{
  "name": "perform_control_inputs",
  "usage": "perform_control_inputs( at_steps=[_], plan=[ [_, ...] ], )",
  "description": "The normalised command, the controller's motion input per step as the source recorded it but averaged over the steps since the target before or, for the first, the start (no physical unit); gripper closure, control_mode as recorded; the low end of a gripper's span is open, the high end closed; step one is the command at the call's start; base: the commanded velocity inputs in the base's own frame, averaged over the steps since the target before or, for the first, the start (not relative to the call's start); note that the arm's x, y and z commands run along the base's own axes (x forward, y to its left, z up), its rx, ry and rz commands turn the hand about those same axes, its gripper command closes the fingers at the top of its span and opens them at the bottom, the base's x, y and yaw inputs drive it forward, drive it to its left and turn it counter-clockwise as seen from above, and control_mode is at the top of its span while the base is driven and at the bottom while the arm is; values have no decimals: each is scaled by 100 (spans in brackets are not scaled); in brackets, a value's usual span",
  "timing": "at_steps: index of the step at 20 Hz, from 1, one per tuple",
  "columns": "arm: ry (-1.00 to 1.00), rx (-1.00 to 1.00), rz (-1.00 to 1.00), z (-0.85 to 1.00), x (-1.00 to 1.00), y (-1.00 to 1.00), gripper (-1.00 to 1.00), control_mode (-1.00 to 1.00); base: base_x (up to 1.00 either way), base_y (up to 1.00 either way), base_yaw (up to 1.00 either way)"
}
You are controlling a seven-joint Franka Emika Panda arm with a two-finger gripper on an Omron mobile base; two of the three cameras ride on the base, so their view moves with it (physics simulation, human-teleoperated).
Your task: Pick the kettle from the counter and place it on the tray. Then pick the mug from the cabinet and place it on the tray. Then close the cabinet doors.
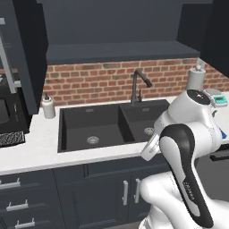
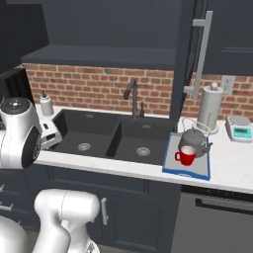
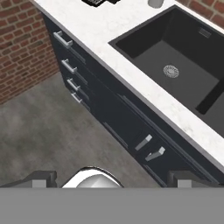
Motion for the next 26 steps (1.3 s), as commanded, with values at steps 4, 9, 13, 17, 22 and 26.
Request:
perform_control_inputs(
  at_steps=[4, 9, 13, 17, 22, 26],
  plan=[
    [0, 0, 0, 0, 0, 0, -100, 100, 21, 0, 5],
    [0, 0, 0, 0, 0, 0, -100, 100, 16, 0, 2],
    [0, 0, 0, 0, 0, 0, -100, 100, 13, 0, 0],
    [0, 0, 0, 0, 0, 0, -100, 100, 14, 0, -2],
    [0, 0, 0, 0, 0, 0, -100, 100, 19, 0, -6],
    [0, 0, 0, 0, 0, 0, -100, 100, 22, 0, -7]
  ],
)
